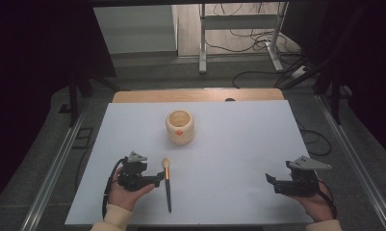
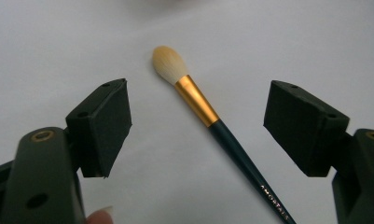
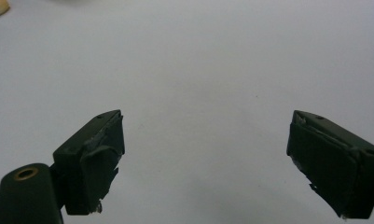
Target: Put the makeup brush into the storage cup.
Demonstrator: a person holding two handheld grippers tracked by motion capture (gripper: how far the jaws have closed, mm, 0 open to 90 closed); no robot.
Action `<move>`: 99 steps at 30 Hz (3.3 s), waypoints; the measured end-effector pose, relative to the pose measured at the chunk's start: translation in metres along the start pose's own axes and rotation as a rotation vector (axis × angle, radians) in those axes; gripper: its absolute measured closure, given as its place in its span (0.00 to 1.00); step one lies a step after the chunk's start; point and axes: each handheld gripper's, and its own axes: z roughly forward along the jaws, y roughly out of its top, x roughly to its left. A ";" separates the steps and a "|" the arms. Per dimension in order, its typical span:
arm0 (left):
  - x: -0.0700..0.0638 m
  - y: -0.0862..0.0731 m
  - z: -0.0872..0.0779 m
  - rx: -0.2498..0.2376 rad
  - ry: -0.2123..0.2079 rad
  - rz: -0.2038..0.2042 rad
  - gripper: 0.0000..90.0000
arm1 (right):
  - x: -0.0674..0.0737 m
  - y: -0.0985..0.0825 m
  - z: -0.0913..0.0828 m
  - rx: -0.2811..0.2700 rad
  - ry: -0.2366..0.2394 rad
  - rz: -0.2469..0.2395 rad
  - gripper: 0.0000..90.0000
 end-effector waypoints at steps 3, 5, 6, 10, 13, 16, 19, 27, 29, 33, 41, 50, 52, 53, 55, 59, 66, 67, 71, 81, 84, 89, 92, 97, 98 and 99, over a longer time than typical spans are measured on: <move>-0.001 0.000 0.002 0.007 0.006 -0.006 0.25 | 0.000 0.000 0.000 0.002 0.000 -0.003 0.13; -0.001 0.001 0.003 0.009 0.006 -0.009 0.25 | 0.000 0.000 0.000 0.002 0.000 -0.002 0.13; -0.001 0.001 0.004 0.011 0.008 -0.017 0.24 | 0.001 0.000 0.001 0.002 0.001 -0.004 0.13; -0.002 0.002 0.006 0.018 0.011 -0.026 0.23 | 0.001 0.000 0.000 -0.001 0.002 -0.003 0.13; -0.002 0.002 0.008 0.023 0.013 -0.039 0.22 | 0.001 0.000 0.001 -0.001 0.005 0.001 0.13; -0.002 0.002 0.010 0.027 0.017 -0.060 0.22 | 0.001 0.001 0.001 -0.004 0.008 0.001 0.13; -0.002 0.003 0.011 0.034 0.018 -0.077 0.21 | 0.001 0.000 0.001 -0.003 0.008 -0.002 0.13; -0.003 0.007 0.021 0.057 0.026 -0.156 0.21 | 0.001 0.000 0.000 -0.004 0.000 0.001 0.13; -0.003 0.007 0.024 0.067 0.031 -0.161 0.21 | 0.001 0.000 0.001 -0.001 0.002 -0.002 0.13; -0.005 0.009 0.027 0.075 0.028 -0.170 0.20 | 0.000 0.000 0.001 -0.001 0.001 -0.001 0.13; -0.009 0.014 0.032 0.082 0.020 -0.216 0.15 | 0.001 0.000 0.001 -0.002 0.002 -0.003 0.13; -0.010 0.016 0.038 0.081 0.009 -0.259 0.13 | 0.002 0.001 0.000 -0.009 0.003 -0.001 0.13; -0.010 0.016 0.040 0.083 0.012 -0.262 0.13 | 0.002 0.001 0.000 -0.009 0.003 -0.001 0.13; -0.010 0.015 0.040 0.084 0.013 -0.264 0.13 | 0.002 0.001 0.000 -0.008 0.004 -0.001 0.13; -0.011 0.015 0.042 0.087 0.016 -0.267 0.13 | 0.002 0.001 0.000 -0.010 0.002 -0.002 0.13; -0.010 0.014 0.043 0.086 0.023 -0.287 0.13 | 0.002 0.001 0.000 -0.010 -0.003 -0.003 0.13; -0.011 0.015 0.045 0.101 0.041 -0.293 0.14 | 0.002 0.000 0.001 -0.007 -0.007 -0.008 0.12; -0.012 0.016 0.045 0.101 0.041 -0.293 0.14 | 0.002 0.000 0.001 -0.008 -0.007 -0.008 0.12; -0.013 0.017 0.046 0.107 0.045 -0.289 0.15 | 0.001 0.000 0.001 -0.008 -0.009 -0.005 0.12; -0.017 0.018 0.050 0.115 0.055 -0.300 0.17 | 0.001 0.000 0.001 -0.004 -0.016 -0.005 0.12; -0.019 0.018 0.052 0.120 0.068 -0.295 0.19 | 0.002 0.000 0.000 -0.006 -0.017 -0.002 0.12; -0.021 0.019 0.051 0.122 0.096 -0.295 0.23 | 0.001 0.000 0.000 -0.007 -0.014 0.000 0.12; -0.022 0.020 0.053 0.131 0.111 -0.292 0.25 | 0.001 0.000 0.001 -0.006 -0.012 0.001 0.12; -0.025 0.021 0.056 0.141 0.139 -0.284 0.28 | 0.002 0.001 0.002 -0.004 -0.005 -0.008 0.12; -0.025 0.021 0.057 0.138 0.146 -0.285 0.28 | 0.002 0.001 0.002 -0.006 -0.002 -0.009 0.12; -0.025 0.021 0.057 0.133 0.153 -0.285 0.29 | 0.002 0.001 0.002 -0.006 0.001 -0.011 0.12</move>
